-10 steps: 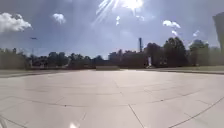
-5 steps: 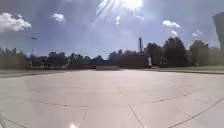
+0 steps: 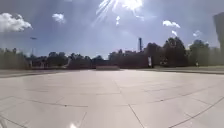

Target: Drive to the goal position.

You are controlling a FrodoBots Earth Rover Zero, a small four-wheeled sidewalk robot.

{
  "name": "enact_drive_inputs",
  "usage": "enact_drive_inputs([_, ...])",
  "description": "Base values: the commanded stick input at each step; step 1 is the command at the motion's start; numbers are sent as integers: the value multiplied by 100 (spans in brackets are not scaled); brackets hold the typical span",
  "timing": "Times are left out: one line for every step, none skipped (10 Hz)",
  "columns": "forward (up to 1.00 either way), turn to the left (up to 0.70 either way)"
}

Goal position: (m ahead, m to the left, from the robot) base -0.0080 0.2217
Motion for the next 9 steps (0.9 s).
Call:
enact_drive_inputs([4,0])
enact_drive_inputs([4,0])
enact_drive_inputs([4,0])
enact_drive_inputs([4,0])
enact_drive_inputs([4,0])
enact_drive_inputs([4,0])
enact_drive_inputs([4,0])
enact_drive_inputs([4,0])
enact_drive_inputs([4,0])
